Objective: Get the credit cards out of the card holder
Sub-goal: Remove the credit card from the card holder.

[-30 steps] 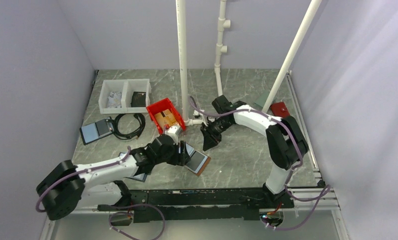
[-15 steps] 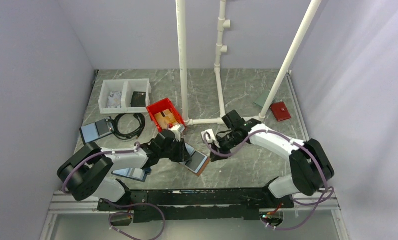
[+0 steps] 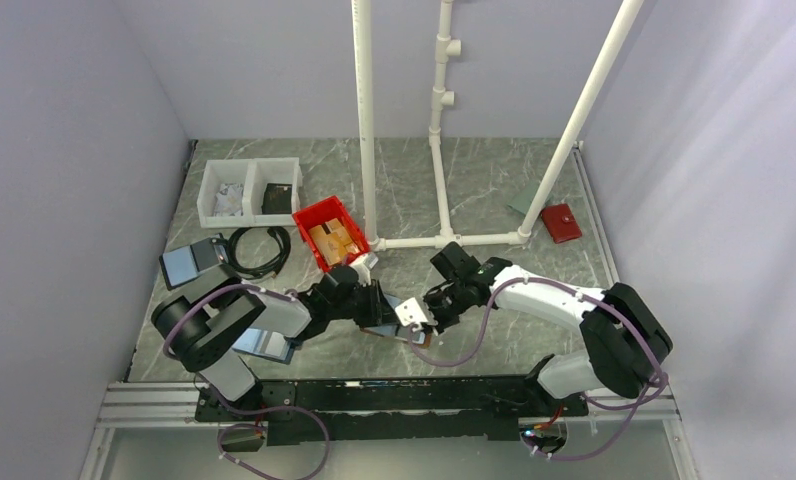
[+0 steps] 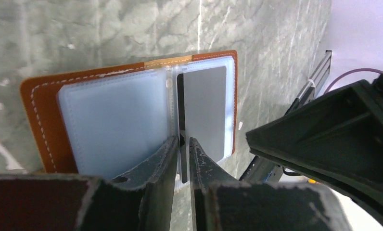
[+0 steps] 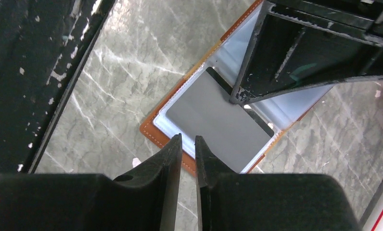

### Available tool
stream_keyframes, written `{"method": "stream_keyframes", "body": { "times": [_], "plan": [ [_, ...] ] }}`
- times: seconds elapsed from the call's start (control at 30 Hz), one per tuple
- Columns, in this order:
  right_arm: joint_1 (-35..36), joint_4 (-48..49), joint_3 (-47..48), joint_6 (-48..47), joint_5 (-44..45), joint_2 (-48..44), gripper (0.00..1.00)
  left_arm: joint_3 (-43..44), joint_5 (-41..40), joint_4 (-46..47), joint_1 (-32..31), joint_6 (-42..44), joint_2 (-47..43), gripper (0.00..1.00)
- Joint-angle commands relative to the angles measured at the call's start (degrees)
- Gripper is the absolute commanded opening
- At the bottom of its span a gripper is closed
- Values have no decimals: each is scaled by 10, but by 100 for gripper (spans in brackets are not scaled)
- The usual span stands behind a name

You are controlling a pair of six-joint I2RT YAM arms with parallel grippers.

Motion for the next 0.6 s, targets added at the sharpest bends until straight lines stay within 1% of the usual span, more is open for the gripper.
{"method": "stream_keyframes", "body": {
  "times": [0.0,0.17,0.27,0.4,0.57],
  "plan": [
    [16,21,-14,-50,52,-2,19,5,1,3,-20,-27,17,23],
    [22,27,-23,-60,86,-4,19,6,-35,-42,-19,-26,-27,28],
    [27,33,-26,-59,100,2,19,6,-44,-58,-18,-24,-53,30],
    [40,37,-26,-58,114,13,19,7,-43,-54,-19,-28,-58,31],
    [60,32,-27,-64,132,26,19,7,-33,-37,-19,-34,-37,35]
  ]
}}
